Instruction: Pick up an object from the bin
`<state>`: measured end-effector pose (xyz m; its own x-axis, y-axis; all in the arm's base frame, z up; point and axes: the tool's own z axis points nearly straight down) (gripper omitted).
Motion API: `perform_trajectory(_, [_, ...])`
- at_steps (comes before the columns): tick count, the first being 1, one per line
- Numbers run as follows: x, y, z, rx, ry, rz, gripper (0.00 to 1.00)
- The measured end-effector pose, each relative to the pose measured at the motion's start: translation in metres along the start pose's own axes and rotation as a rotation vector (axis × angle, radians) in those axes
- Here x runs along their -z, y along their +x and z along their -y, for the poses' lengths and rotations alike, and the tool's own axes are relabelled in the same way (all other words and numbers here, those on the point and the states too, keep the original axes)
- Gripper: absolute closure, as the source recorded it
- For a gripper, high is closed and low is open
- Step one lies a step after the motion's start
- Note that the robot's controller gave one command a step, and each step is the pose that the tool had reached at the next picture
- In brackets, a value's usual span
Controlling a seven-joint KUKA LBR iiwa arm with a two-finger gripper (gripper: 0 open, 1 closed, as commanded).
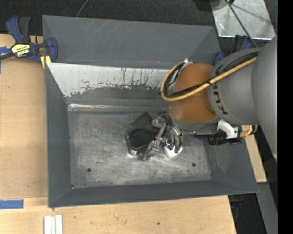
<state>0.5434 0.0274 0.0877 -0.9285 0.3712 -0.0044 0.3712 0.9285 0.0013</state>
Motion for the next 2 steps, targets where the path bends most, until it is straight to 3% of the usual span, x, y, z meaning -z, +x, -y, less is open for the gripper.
perform_trajectory(1, [0.0001,-0.001,0.0007,-0.002,0.0,0.002,1.0])
perform_trajectory(2, [-0.001,0.0,0.0004,-0.002,0.001,-0.001,0.0])
